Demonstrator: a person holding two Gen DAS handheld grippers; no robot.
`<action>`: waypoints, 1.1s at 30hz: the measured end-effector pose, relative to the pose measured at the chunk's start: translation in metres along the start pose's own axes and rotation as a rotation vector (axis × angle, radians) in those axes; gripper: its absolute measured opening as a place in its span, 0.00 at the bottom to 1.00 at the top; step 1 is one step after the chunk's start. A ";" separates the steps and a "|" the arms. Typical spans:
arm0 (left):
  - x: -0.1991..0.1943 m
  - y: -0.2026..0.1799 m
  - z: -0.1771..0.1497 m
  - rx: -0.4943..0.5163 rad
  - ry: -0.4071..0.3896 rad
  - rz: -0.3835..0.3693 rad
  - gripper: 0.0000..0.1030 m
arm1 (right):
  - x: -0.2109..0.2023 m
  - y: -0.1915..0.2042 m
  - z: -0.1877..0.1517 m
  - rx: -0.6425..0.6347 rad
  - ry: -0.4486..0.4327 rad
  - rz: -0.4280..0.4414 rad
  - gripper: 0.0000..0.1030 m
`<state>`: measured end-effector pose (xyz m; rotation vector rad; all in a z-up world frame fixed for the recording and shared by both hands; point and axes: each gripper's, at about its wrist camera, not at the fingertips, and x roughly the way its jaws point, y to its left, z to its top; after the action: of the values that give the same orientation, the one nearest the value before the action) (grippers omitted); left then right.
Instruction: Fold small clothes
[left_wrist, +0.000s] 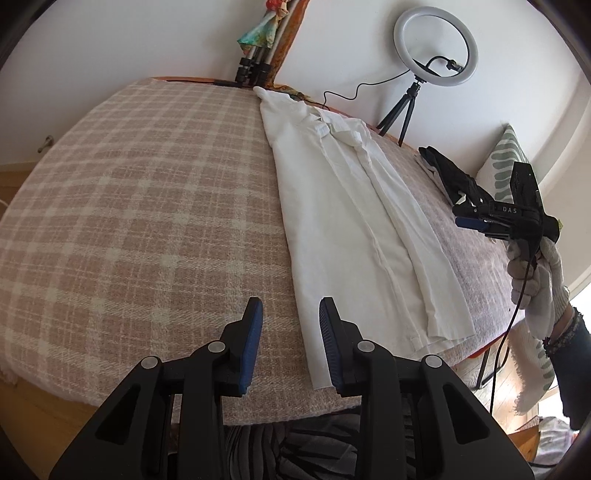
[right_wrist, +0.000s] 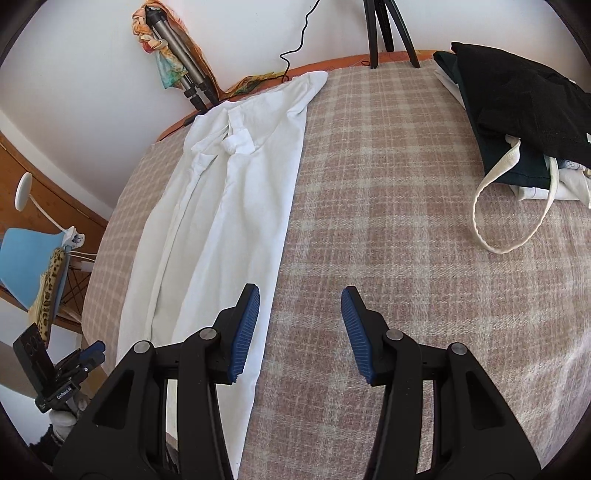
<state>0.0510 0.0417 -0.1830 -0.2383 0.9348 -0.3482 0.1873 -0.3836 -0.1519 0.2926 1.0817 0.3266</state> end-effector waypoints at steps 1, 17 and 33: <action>0.000 0.000 0.000 -0.001 -0.005 -0.002 0.29 | -0.001 -0.002 0.007 0.002 -0.018 0.003 0.48; -0.005 0.022 -0.002 -0.015 -0.042 0.127 0.29 | 0.098 0.023 0.221 -0.007 -0.068 0.003 0.47; 0.002 0.039 -0.001 -0.086 -0.022 0.138 0.29 | 0.181 -0.036 0.266 0.193 -0.025 -0.001 0.06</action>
<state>0.0591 0.0766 -0.1987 -0.2540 0.9405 -0.1785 0.5079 -0.3640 -0.1955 0.4670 1.0904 0.2176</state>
